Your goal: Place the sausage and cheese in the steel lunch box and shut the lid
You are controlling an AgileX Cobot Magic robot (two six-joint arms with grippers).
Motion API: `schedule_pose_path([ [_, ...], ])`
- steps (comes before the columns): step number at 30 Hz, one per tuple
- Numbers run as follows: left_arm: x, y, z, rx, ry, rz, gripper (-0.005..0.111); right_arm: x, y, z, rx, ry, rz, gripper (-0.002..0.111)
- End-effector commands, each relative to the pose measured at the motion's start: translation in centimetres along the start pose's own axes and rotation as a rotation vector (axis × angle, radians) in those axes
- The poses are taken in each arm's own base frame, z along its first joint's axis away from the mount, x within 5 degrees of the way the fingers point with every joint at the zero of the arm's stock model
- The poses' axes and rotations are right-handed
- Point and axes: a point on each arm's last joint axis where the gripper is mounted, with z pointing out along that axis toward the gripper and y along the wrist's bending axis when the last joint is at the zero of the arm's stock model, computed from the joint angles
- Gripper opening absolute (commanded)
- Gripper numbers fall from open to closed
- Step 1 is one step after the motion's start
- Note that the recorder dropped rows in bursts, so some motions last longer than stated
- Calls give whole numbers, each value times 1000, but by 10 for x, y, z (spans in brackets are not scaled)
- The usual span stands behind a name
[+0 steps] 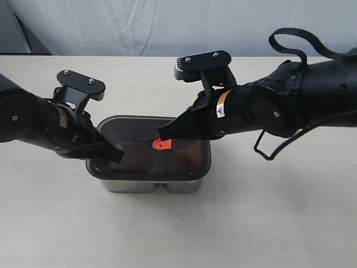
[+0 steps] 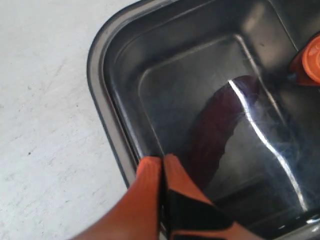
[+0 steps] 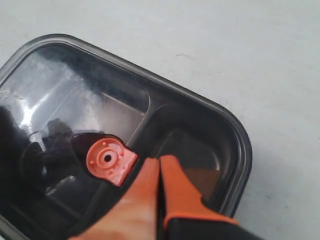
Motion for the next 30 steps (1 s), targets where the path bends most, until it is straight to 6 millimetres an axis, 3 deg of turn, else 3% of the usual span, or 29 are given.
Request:
schedule_pose_path([
  [1, 0, -1, 8, 2, 13, 6, 0, 1, -2, 8, 15, 43, -12, 0],
  [10, 0, -1, 8, 1, 14, 6, 0, 17, -6, 29, 37, 143, -18, 0],
  [23, 11, -1, 29, -3, 127, -8, 0, 18, -6, 29, 38, 146, -18, 0],
  [30, 12, -1, 30, -4, 136, -8, 0, 26, -7, 39, 45, 189, -15, 0],
])
